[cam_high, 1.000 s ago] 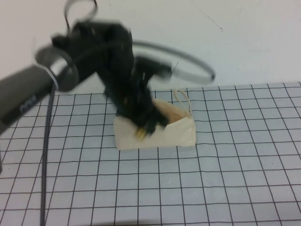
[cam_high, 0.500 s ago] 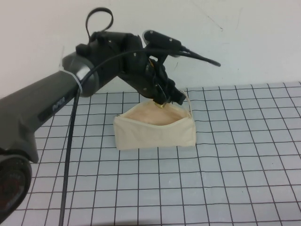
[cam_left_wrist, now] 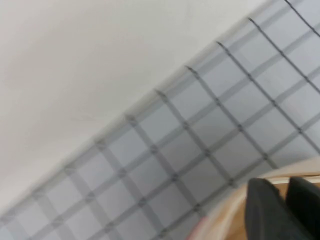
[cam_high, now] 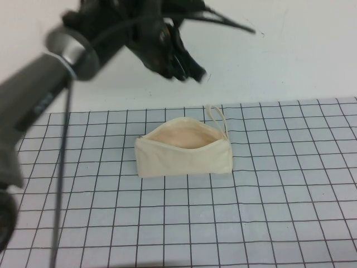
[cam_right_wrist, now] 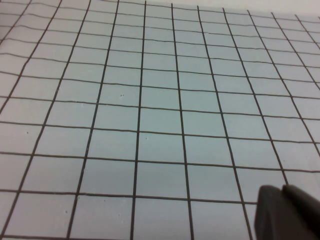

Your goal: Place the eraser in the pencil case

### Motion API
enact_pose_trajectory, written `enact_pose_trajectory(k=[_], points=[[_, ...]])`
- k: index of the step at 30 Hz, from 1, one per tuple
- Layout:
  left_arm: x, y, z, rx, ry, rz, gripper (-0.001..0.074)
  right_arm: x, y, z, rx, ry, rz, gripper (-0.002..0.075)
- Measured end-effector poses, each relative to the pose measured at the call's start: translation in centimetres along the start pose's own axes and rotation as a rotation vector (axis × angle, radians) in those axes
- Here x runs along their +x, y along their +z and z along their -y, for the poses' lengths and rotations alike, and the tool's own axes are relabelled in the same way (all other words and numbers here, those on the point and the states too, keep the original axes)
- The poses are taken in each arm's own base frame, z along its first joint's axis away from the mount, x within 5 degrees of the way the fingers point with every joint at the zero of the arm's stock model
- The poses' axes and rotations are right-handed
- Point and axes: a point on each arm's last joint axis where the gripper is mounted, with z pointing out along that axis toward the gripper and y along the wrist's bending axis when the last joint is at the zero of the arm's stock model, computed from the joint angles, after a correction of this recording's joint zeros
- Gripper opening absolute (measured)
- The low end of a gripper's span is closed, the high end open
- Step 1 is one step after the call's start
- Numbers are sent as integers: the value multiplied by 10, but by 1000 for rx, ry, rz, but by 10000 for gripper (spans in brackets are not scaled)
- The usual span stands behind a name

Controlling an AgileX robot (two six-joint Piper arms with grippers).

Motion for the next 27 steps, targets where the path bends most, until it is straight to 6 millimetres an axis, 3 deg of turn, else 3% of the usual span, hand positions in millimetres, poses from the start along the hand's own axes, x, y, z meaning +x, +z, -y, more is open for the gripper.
enact_pose_trajectory(k=[5,10,15,19,23,25,27], points=[[-17,-71,-20,-164,61,103,9,0,0,0,0,0,0,-1],[-21,-160,-34,-276,65,228,1,0,0,0,0,0,0,-1],[-10,-249,-42,-349,36,368,-1,0,0,0,0,0,0,-1],[9,-318,-44,-366,-19,499,-1,0,0,0,0,0,0,-1],[35,-350,-41,-345,-46,540,-1,0,0,0,0,0,0,-1],[51,-351,-37,-328,-51,542,-1,0,0,0,0,0,0,-1],[66,-339,-33,-306,-57,528,-1,0,0,0,0,0,0,-1]])
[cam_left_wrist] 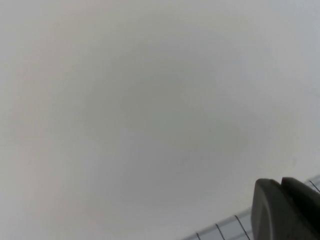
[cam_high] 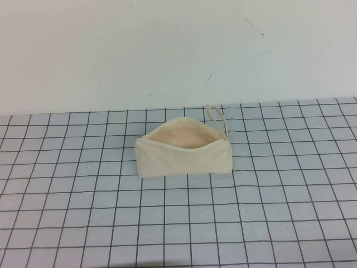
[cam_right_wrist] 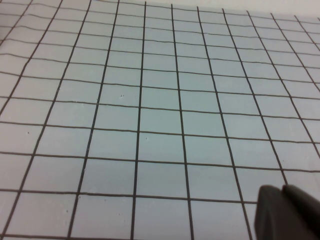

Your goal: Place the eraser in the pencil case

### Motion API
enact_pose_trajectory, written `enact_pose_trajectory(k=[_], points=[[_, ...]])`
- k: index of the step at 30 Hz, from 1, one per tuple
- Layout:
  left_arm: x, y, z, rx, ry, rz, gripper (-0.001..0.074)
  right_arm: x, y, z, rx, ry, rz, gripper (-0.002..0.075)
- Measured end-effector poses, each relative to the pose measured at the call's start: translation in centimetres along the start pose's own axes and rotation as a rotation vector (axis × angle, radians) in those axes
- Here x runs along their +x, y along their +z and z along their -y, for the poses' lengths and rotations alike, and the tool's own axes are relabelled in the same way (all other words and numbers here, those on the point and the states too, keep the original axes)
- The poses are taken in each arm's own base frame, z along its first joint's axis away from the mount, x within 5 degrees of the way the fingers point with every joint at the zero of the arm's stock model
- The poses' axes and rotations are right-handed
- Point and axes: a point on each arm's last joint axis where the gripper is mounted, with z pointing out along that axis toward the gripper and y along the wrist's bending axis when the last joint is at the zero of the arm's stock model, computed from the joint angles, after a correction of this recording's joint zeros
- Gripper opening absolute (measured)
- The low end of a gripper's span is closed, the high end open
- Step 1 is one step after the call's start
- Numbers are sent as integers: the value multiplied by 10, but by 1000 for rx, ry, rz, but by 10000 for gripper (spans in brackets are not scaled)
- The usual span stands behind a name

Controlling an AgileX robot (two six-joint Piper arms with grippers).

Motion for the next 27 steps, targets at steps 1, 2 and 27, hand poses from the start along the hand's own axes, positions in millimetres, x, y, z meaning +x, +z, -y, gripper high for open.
enact_pose_trajectory(k=[1,2,27], points=[[11,0,3,11,-7,-2,-1,0,0,0,0,0,0,-1],[20,-3,5,19,-16,1,-1,0,0,0,0,0,0,-1],[203,-18,31,54,-19,-331,-1,0,0,0,0,0,0,-1]])
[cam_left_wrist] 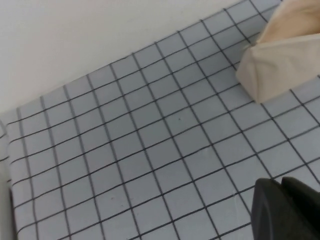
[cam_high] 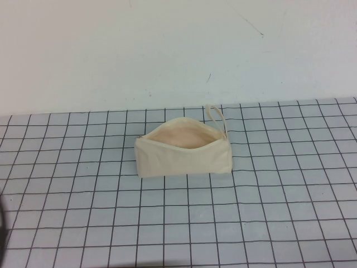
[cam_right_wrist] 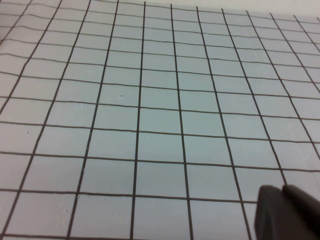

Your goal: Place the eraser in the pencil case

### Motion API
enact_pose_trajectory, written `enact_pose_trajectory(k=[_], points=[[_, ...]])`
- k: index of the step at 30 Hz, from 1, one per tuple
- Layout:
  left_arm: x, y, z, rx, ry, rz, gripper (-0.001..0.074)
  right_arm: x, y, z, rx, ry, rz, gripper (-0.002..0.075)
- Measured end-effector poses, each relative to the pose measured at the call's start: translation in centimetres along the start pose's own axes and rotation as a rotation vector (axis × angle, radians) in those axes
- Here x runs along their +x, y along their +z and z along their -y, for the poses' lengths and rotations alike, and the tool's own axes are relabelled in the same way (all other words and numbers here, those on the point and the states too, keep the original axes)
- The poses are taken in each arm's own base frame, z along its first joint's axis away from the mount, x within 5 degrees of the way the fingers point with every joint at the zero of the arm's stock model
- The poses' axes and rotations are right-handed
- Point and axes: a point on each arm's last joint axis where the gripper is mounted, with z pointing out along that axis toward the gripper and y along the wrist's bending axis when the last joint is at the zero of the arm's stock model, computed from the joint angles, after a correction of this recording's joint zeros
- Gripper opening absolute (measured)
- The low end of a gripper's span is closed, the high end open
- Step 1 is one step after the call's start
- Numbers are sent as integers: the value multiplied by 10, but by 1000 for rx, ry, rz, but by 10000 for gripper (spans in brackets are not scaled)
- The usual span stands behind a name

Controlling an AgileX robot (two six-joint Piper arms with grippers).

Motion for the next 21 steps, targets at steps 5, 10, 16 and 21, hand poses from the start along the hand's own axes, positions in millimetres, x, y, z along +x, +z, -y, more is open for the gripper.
enact_pose_trajectory(k=[5,10,16,21], points=[[32,-31,-10,-82,-102,172,-1,0,0,0,0,0,0,-1],[80,-38,-5,-177,-235,336,-1,0,0,0,0,0,0,-1],[133,-16,8,-221,-393,315,-1,0,0,0,0,0,0,-1],[165,4,16,-217,-438,259,-1,0,0,0,0,0,0,-1]])
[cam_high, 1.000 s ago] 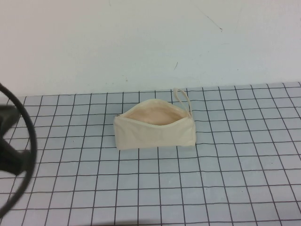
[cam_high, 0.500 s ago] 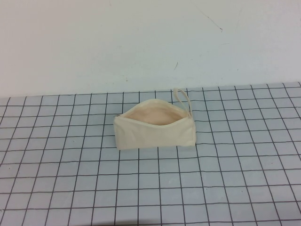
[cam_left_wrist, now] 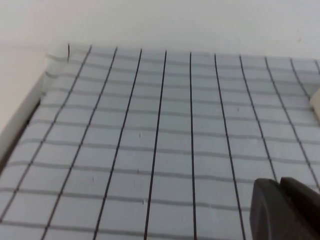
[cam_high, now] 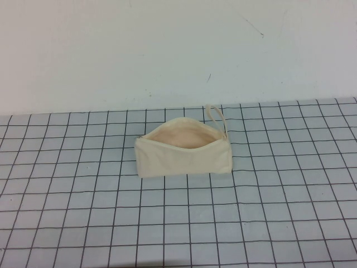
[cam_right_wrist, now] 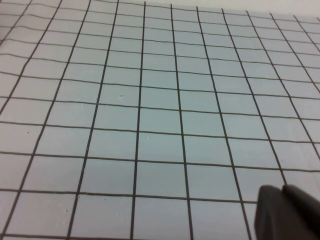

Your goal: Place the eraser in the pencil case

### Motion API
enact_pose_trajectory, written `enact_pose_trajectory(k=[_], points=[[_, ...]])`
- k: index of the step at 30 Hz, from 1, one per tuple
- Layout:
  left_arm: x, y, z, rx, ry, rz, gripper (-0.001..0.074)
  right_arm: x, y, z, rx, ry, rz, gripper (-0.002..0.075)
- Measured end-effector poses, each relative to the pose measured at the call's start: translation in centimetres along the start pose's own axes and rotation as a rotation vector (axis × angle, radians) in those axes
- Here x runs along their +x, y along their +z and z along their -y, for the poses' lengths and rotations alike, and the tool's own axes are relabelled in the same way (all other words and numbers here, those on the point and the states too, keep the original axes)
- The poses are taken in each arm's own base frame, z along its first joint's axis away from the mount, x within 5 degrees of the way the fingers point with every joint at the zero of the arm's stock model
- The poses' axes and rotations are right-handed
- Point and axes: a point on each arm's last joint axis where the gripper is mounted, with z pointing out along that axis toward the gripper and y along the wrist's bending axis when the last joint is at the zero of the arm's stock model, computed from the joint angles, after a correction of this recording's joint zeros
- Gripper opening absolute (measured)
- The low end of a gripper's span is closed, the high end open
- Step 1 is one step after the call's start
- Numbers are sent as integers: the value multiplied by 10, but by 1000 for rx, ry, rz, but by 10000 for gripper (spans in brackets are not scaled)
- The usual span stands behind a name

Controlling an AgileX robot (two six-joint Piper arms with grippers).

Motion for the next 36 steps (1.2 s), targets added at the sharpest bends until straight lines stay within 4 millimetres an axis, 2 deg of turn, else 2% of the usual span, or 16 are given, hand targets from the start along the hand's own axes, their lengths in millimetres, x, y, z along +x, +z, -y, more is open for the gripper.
enact_pose_trajectory(k=[4,7,36], points=[[27,11,-3,-7,0,-74,-1,0,0,0,0,0,0,-1],[40,16,-4,-5,-13,-95,-1,0,0,0,0,0,0,-1],[38,16,-2,18,-73,-57,-1,0,0,0,0,0,0,-1]])
